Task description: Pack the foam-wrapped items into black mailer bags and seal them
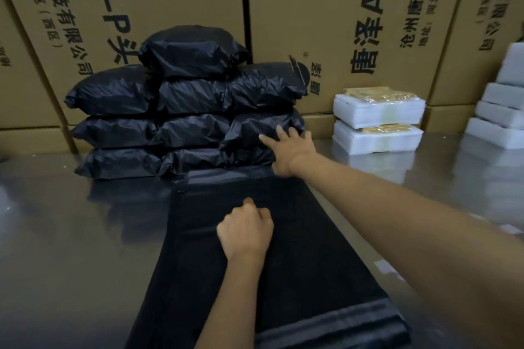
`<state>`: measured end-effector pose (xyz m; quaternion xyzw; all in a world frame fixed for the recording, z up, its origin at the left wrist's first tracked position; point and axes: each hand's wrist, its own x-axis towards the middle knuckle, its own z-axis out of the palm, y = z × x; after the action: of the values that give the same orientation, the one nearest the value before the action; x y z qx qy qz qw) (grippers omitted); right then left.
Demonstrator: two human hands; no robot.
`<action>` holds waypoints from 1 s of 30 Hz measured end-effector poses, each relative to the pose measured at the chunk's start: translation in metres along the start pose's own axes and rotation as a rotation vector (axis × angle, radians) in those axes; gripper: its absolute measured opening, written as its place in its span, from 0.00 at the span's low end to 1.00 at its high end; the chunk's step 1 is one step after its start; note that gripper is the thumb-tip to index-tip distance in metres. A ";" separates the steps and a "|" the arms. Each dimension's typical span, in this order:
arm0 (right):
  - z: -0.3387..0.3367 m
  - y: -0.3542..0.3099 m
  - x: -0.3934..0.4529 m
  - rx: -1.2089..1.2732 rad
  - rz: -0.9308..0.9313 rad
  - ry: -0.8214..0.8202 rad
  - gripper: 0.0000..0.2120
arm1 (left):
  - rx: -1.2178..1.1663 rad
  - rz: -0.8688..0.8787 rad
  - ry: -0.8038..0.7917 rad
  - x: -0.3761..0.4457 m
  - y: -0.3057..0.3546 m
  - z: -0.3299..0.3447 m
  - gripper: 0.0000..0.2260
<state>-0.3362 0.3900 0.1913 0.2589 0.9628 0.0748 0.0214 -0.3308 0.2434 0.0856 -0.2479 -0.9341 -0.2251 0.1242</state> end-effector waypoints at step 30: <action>0.032 0.194 0.060 1.978 0.590 0.232 0.25 | 0.227 0.250 -0.114 0.064 0.146 0.099 0.17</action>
<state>-0.2894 0.5900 0.1896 0.3776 0.4887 -0.7217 -0.3126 -0.3211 0.4306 0.0737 -0.3589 -0.9209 -0.0865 0.1251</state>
